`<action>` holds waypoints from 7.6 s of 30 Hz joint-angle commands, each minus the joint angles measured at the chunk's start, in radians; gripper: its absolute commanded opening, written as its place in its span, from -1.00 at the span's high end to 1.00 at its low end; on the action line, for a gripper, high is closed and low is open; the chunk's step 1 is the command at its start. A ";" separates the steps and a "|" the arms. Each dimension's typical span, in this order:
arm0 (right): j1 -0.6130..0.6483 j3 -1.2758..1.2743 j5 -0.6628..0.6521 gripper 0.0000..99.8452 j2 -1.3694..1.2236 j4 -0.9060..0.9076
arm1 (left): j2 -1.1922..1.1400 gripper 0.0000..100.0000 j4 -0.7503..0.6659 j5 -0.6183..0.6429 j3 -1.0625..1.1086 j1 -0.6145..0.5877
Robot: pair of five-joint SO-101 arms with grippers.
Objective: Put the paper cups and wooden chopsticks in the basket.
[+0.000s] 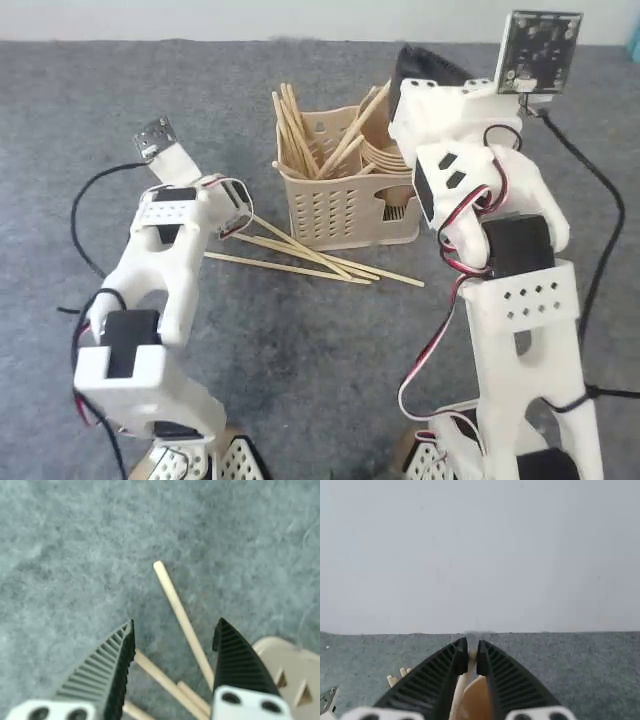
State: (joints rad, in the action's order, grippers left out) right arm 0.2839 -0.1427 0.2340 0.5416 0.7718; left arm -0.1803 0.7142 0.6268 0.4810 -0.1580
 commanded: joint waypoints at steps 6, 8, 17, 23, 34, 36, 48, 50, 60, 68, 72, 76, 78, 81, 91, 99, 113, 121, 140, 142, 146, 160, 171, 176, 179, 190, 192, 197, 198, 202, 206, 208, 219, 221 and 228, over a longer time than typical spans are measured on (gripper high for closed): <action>0.024 0.046 -0.014 0.51 0.116 0.165 | -0.087 0.52 0.005 0.060 -0.156 -0.006; 0.027 0.046 -0.012 0.51 0.183 0.209 | -0.115 0.52 0.005 0.061 -0.186 -0.006; 0.031 0.046 0.064 0.51 0.430 0.410 | -0.241 0.53 0.011 0.127 -0.314 -0.008; 0.024 0.046 0.068 0.51 0.441 0.568 | -0.318 0.53 0.078 0.167 -0.415 -0.032; 0.028 0.044 0.074 0.51 0.512 0.737 | -0.580 0.54 0.315 0.210 -0.797 -0.037; 0.025 0.044 0.074 0.51 0.519 0.760 | -0.628 0.62 0.361 0.210 -0.869 -0.037; 0.025 0.044 0.072 0.51 0.576 0.785 | -0.816 0.97 0.617 0.204 -1.199 -0.037; 0.025 0.037 0.072 0.51 0.587 0.786 | -0.818 0.97 0.647 0.204 -1.218 -0.038; 0.022 -0.428 -0.011 0.51 0.762 0.892 | -0.760 0.98 0.689 0.166 -1.219 -0.041; -0.170 -0.738 -0.193 0.51 0.825 0.734 | -0.577 0.98 0.819 0.164 -1.214 -0.032; -0.248 -0.904 -0.249 0.51 0.825 0.575 | -0.531 0.98 0.855 0.164 -1.182 -0.031; -0.257 -1.146 -0.245 0.51 0.825 0.367 | -0.480 0.98 0.862 0.164 -1.110 -0.025; -0.251 -1.249 -0.213 0.51 0.826 0.272 | -0.456 0.97 0.853 0.164 -1.038 -0.020; -0.251 -1.372 -0.147 0.50 0.826 0.165 | -0.416 0.90 0.787 0.169 -0.921 -0.014; -0.251 -1.416 -0.178 0.51 0.835 0.154 | -0.207 0.34 0.629 0.239 -0.630 0.098; -0.255 -1.396 -0.176 0.51 0.837 0.203 | -0.311 0.48 0.427 0.270 -0.495 0.081; -0.259 -1.396 -0.176 0.51 0.837 0.194 | -0.364 0.97 0.459 0.262 -0.555 0.063; -0.260 -1.398 -0.176 0.51 0.837 0.194 | -0.091 0.97 0.595 0.190 -0.564 0.060; -0.229 -1.405 -0.178 0.51 0.837 0.203 | 1.188 0.97 0.209 -0.152 -0.097 0.068; -0.231 -1.405 -0.178 0.51 0.837 0.203 | 1.231 0.97 0.120 -0.152 -0.094 0.068; -0.231 -1.405 -0.178 0.51 0.837 0.202 | 1.241 0.97 -0.094 -0.153 -0.119 0.066; -0.232 -1.405 -0.183 0.51 0.837 0.197 | 0.970 0.97 -0.566 -0.252 -0.114 0.203; -0.232 -1.405 -0.244 0.51 0.837 0.199 | 0.735 0.97 -0.574 -0.353 -0.108 0.302; -0.232 -1.405 -0.247 0.51 0.837 0.200 | 0.663 0.97 -0.605 -0.354 -0.108 0.302; -0.232 -1.405 -0.247 0.51 0.837 0.200 | 0.649 0.84 -0.609 -0.353 -0.108 0.302; -0.234 -1.405 -0.249 0.51 0.837 0.199 | 0.844 0.39 -0.315 -0.345 -0.108 0.267; -0.234 -1.405 -0.249 0.51 0.837 0.200 | 0.910 0.43 -0.216 -0.345 -0.108 0.239; -0.234 -1.405 -0.249 0.51 0.837 0.202 | 1.034 0.53 0.112 -0.302 -0.107 0.138; -0.234 -1.405 -0.249 0.51 0.837 0.202 | 1.040 0.54 0.184 -0.272 -0.105 0.112; -0.234 -1.405 -0.249 0.51 0.837 0.202 | 1.014 0.57 0.376 -0.160 -0.067 0.014; -0.234 -1.405 -0.249 0.51 0.837 0.203 | 0.959 0.56 0.377 -0.080 0.074 -0.052; -0.234 -1.405 -0.249 0.51 0.837 0.203 | 0.921 0.56 0.319 -0.052 0.166 -0.066; -0.234 -1.407 -0.249 0.51 0.837 0.203 | 0.565 0.56 -0.095 0.091 0.489 -0.064; -0.234 -1.407 -0.249 0.51 0.837 0.203 | 0.486 0.56 -0.132 0.091 0.487 -0.064; -0.236 -1.407 -0.249 0.51 0.837 0.203 | 0.259 0.56 -0.103 0.091 0.366 -0.064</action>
State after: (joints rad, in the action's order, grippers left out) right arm 0.0522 -1.5650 -0.0023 1.3548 0.9682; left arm 0.1250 0.6114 0.7035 0.9321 -0.2209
